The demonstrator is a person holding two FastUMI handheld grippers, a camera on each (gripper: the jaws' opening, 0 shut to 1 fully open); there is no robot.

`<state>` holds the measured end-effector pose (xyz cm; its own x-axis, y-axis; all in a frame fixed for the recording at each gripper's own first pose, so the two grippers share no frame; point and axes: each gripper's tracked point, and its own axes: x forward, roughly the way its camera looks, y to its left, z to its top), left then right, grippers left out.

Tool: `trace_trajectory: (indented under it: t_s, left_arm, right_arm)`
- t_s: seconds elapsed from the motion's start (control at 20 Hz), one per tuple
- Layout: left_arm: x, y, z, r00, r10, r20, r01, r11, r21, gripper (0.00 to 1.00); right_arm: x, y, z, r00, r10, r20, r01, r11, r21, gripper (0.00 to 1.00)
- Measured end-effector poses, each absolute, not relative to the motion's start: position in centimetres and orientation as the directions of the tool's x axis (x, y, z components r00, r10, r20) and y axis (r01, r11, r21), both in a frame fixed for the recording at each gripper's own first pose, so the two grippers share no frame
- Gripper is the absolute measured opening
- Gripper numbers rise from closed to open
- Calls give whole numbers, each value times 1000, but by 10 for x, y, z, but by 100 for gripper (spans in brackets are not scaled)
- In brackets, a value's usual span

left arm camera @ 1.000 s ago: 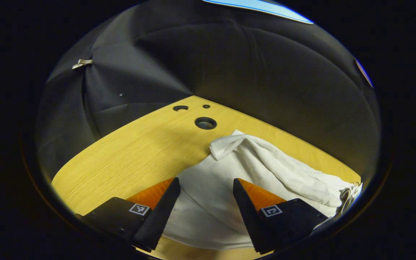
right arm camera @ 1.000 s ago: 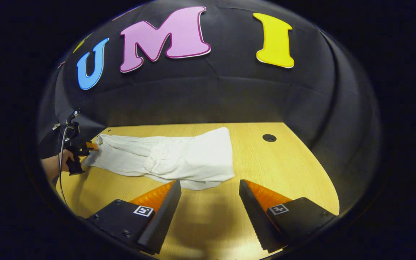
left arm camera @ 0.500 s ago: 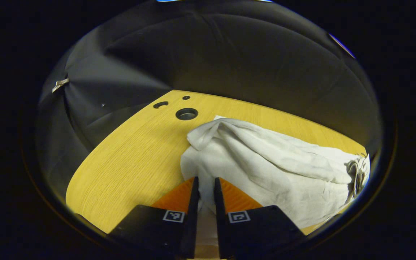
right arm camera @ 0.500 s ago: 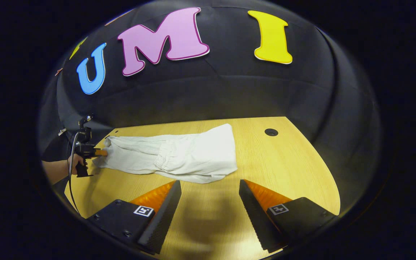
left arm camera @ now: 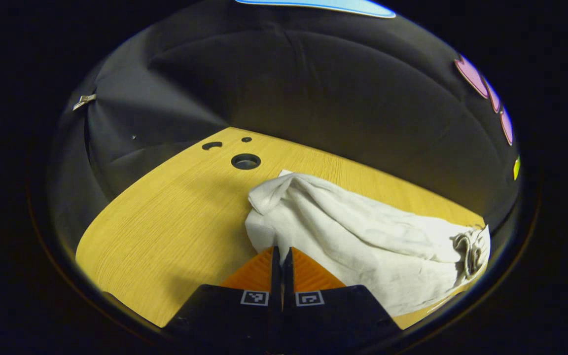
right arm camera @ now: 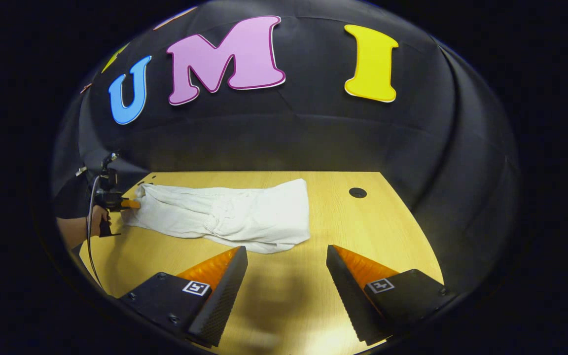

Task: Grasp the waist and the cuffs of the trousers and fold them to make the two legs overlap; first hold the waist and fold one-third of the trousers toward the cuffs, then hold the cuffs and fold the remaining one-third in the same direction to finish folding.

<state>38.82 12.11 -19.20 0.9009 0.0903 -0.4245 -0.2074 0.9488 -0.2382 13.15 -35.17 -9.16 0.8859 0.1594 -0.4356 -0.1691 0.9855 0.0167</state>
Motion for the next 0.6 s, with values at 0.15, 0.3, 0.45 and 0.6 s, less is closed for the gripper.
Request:
trace_trajectory:
  t_s: [0.15,0.3,0.45,0.6]
  left_arm:
    - [385,113,-156,937,56,-346,-168,938,-304,5]
    - [381,99,-124,953,29,-302,-128,940,-316,5]
    - [375,82,-86,969,14,-246,-96,941,-324,5]
    - [370,49,-50,980,-25,-196,-42,943,-330,5]
  right_arm:
    - [125,-348,-93,885,158,-437,-175,985,1,99]
    - [120,-342,-89,886,169,-432,-185,983,5,99]
    - [115,-346,-83,893,162,-419,-178,984,0,98]
    - [110,-359,-70,909,132,-395,-142,990,5,98]
